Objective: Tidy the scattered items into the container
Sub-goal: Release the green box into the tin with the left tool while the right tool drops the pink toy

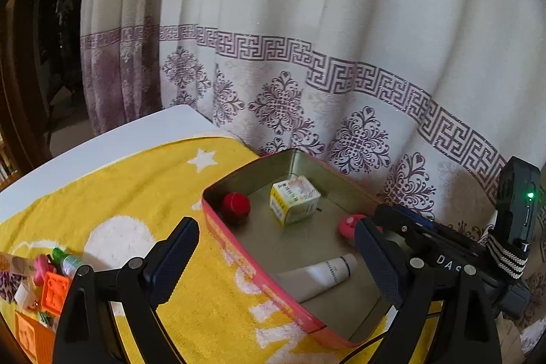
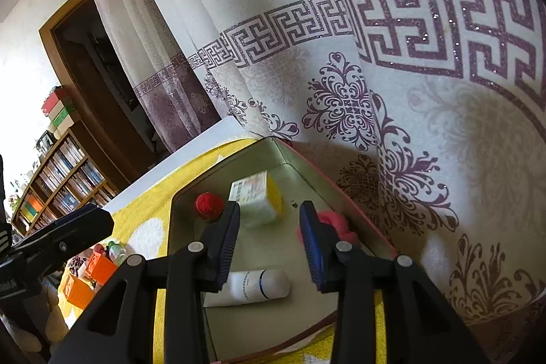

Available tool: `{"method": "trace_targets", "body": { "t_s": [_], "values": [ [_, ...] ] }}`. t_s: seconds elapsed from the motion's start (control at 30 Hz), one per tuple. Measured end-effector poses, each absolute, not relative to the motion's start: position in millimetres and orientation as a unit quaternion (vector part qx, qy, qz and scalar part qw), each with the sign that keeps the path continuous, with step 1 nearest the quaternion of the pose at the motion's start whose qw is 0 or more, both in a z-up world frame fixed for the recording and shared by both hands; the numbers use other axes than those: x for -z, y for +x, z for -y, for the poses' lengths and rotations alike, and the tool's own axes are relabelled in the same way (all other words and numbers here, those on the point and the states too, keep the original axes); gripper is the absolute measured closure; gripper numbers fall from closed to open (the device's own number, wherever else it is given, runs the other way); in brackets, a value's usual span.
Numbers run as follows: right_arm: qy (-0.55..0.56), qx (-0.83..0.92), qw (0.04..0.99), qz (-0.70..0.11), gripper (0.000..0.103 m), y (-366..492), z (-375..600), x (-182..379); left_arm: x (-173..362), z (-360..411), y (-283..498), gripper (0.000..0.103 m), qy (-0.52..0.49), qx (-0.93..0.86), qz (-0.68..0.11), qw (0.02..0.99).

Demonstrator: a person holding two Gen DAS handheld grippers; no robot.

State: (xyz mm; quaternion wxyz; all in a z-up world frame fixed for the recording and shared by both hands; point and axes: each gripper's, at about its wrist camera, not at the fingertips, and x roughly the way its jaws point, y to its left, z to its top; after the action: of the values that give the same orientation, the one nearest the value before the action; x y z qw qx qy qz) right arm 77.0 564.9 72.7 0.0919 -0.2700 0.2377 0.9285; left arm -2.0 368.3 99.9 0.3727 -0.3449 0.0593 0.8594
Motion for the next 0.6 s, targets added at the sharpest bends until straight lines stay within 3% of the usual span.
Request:
{"method": "trace_targets", "body": {
  "t_s": [0.27, 0.37, 0.6],
  "values": [
    [-0.272, -0.928, 0.089, -0.239, 0.063, 77.3, -560.4, -72.5, -94.7, -350.4, -2.9, 0.009, -0.355, -0.862, -0.050, 0.358],
    [-0.270, -0.929, 0.089, -0.238, 0.054, 78.3, -556.1, -73.9, -94.3, -344.6, -2.0, 0.009, -0.355, -0.864, -0.050, 0.352],
    [-0.270, -0.930, 0.080, -0.234, 0.052, 79.0, -544.7, -75.6, -90.1, -328.9, -1.3, 0.009, -0.360, -0.869, -0.050, 0.336]
  ]
}}
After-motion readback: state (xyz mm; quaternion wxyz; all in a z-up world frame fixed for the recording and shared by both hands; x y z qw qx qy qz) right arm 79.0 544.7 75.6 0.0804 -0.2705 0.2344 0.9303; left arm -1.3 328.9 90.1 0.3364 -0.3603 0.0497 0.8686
